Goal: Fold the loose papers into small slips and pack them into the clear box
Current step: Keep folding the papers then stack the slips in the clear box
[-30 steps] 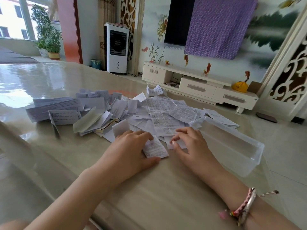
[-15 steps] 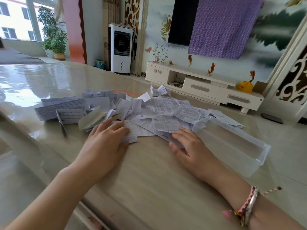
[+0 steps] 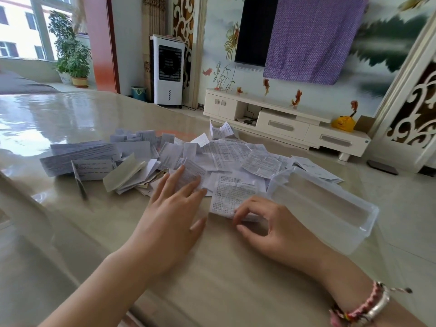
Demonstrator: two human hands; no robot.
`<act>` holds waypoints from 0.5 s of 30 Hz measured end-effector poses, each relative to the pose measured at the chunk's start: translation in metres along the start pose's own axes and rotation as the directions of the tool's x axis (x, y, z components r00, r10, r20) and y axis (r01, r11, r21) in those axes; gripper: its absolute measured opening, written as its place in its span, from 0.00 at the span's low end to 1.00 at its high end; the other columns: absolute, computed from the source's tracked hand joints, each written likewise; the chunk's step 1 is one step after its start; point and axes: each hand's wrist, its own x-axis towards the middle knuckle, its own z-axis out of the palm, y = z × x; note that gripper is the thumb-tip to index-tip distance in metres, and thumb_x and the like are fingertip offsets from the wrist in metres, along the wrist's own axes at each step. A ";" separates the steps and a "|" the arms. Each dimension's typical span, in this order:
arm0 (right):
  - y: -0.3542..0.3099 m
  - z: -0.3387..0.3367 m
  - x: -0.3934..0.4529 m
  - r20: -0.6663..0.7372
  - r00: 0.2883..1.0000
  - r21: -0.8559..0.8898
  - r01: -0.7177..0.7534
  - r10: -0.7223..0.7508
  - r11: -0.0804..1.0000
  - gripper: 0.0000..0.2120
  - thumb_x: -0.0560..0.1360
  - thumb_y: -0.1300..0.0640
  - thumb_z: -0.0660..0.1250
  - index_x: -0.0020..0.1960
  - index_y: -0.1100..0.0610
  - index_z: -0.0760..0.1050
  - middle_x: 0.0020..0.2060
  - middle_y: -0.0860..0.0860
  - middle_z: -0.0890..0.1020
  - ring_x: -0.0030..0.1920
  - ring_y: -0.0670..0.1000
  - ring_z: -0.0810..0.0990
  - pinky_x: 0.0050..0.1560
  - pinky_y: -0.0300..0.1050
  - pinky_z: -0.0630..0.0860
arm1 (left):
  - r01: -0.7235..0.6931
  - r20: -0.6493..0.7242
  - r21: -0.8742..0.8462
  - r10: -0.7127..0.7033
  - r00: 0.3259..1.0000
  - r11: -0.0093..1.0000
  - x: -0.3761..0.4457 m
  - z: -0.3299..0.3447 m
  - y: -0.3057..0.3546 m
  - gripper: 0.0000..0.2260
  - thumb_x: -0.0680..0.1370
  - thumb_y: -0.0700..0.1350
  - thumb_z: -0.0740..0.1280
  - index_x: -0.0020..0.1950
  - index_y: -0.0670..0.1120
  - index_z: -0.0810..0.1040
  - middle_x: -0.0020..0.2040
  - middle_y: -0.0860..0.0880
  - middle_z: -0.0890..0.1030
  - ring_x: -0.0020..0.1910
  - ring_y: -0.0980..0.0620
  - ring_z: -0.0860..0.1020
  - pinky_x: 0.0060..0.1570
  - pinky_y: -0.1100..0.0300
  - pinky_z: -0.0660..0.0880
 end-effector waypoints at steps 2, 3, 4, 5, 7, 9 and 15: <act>0.001 -0.001 0.000 -0.013 1.000 0.003 0.015 -0.015 1.000 0.07 0.72 0.61 0.70 0.47 0.51 0.80 0.46 0.41 0.80 0.51 0.43 0.79 0.55 0.41 0.75 | -0.040 -0.023 0.018 0.041 0.999 0.999 0.001 0.003 0.004 0.23 0.65 0.49 0.77 0.58 0.46 0.81 0.61 0.47 0.80 0.70 0.41 0.67 0.68 0.51 0.56; 0.001 -0.002 0.001 -0.019 1.000 0.002 0.021 -0.021 1.000 0.09 0.72 0.62 0.70 0.48 0.50 0.80 0.46 0.41 0.80 0.52 0.43 0.79 0.55 0.41 0.75 | -0.059 -0.038 0.002 0.059 0.998 0.998 0.002 0.003 0.006 0.23 0.64 0.48 0.77 0.58 0.46 0.81 0.61 0.46 0.80 0.70 0.42 0.67 0.68 0.52 0.57; 0.002 -0.002 0.001 -0.022 1.000 0.007 0.021 -0.021 1.000 0.11 0.72 0.64 0.69 0.49 0.50 0.80 0.47 0.41 0.80 0.53 0.43 0.79 0.56 0.41 0.75 | -0.076 -0.051 -0.027 0.074 0.996 0.997 0.003 0.002 0.007 0.23 0.64 0.47 0.76 0.59 0.46 0.81 0.61 0.47 0.81 0.69 0.45 0.67 0.66 0.54 0.59; 0.002 -0.003 0.001 -0.020 1.000 0.022 0.014 -0.013 1.000 0.13 0.72 0.65 0.69 0.50 0.49 0.80 0.48 0.41 0.80 0.53 0.43 0.79 0.56 0.40 0.74 | -0.091 -0.058 -0.064 0.088 0.994 0.994 0.004 0.003 0.009 0.23 0.65 0.46 0.74 0.59 0.45 0.81 0.60 0.47 0.81 0.66 0.48 0.67 0.65 0.55 0.62; 0.001 -0.005 0.000 -0.012 1.000 0.060 -0.009 0.009 0.998 0.17 0.71 0.68 0.67 0.51 0.48 0.81 0.48 0.41 0.81 0.54 0.43 0.79 0.56 0.37 0.74 | -0.077 -0.028 -0.183 0.073 0.997 0.980 0.005 0.003 0.011 0.22 0.67 0.47 0.68 0.60 0.46 0.80 0.58 0.50 0.82 0.61 0.51 0.71 0.61 0.53 0.73; -0.001 -0.006 -0.001 -0.003 0.999 0.104 -0.045 0.046 0.994 0.20 0.71 0.71 0.65 0.50 0.47 0.81 0.47 0.41 0.82 0.52 0.44 0.80 0.53 0.38 0.75 | -0.019 0.007 -0.283 0.022 1.000 0.959 0.007 0.005 0.012 0.20 0.69 0.48 0.64 0.60 0.48 0.81 0.57 0.53 0.82 0.59 0.49 0.74 0.58 0.52 0.76; 0.002 -0.007 -0.002 0.006 0.990 0.256 -0.137 0.140 0.957 0.25 0.72 0.68 0.69 0.61 0.45 0.74 0.46 0.45 0.81 0.54 0.42 0.80 0.58 0.32 0.72 | 0.101 0.099 -0.423 -0.065 0.993 0.900 0.017 0.011 0.007 0.13 0.67 0.57 0.67 0.45 0.53 0.85 0.53 0.61 0.82 0.62 0.53 0.72 0.64 0.57 0.69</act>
